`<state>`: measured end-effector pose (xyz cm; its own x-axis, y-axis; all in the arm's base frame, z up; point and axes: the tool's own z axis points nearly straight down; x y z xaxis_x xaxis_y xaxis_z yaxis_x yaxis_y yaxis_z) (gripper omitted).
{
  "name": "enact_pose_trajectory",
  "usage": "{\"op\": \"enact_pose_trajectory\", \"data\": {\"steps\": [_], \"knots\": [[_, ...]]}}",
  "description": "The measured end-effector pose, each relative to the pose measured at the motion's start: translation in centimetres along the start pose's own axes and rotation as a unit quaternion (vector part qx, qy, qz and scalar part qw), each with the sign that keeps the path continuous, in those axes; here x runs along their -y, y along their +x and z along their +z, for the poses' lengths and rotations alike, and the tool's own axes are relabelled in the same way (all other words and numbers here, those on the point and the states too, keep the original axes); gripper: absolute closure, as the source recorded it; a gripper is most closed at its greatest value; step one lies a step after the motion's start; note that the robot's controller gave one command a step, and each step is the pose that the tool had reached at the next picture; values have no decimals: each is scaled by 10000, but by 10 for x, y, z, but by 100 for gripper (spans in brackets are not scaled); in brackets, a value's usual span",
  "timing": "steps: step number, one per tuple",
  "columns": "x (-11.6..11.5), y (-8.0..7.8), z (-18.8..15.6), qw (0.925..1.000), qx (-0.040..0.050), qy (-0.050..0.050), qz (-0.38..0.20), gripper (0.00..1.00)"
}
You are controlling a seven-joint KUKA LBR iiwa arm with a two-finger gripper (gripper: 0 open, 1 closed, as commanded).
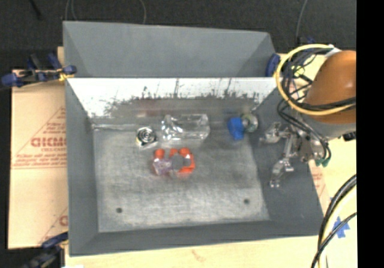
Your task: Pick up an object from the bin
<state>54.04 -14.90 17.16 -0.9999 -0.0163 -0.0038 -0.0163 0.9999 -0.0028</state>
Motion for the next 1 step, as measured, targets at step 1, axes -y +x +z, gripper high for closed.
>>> {"op": "enact_pose_trajectory", "data": {"steps": [1], "knots": [[-38,-74,57,9945,4,-18,-1049,0]]}}
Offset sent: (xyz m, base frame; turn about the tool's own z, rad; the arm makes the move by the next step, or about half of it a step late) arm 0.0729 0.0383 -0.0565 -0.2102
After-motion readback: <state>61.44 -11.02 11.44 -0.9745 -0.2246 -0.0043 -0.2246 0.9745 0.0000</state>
